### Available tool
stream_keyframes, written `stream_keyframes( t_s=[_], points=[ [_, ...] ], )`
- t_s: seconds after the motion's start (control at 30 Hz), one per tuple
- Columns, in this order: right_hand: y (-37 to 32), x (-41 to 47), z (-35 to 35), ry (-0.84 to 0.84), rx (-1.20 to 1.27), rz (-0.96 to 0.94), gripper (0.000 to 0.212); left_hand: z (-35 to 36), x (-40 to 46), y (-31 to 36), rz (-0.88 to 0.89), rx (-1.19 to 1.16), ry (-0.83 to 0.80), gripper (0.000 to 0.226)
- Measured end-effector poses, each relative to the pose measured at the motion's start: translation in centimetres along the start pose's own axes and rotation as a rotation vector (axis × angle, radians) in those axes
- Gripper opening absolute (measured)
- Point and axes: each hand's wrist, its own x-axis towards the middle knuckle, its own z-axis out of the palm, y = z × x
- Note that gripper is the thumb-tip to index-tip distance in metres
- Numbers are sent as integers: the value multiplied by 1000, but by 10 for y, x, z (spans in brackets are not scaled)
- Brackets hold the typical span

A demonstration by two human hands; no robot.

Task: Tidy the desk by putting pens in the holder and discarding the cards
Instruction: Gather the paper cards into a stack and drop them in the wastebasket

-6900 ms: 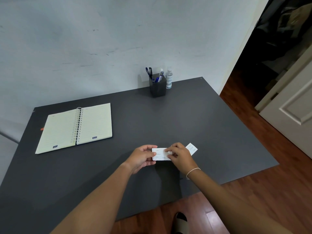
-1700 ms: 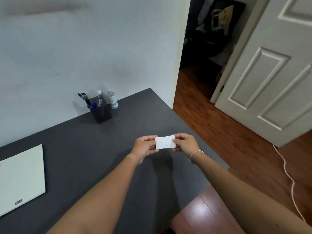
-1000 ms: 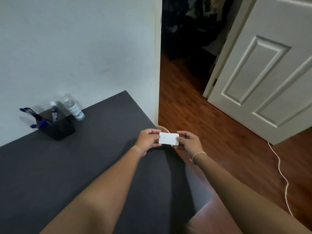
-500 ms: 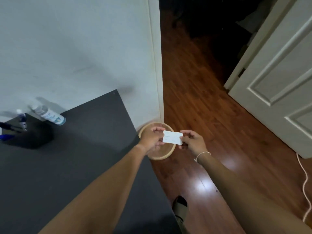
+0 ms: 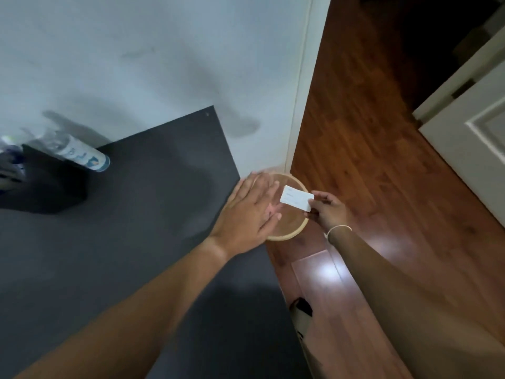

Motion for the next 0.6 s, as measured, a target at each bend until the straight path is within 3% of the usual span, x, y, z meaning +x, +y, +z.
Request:
stream_keyframes(
  t_s=[0.3,0.6],
  points=[
    [56,72,34,13,-34,72,20,17,-7,-7,-307,4,164,71],
    [86,117,55,26,-57,120,23,24,-5,-8,-345,-30,311,59]
  ],
)
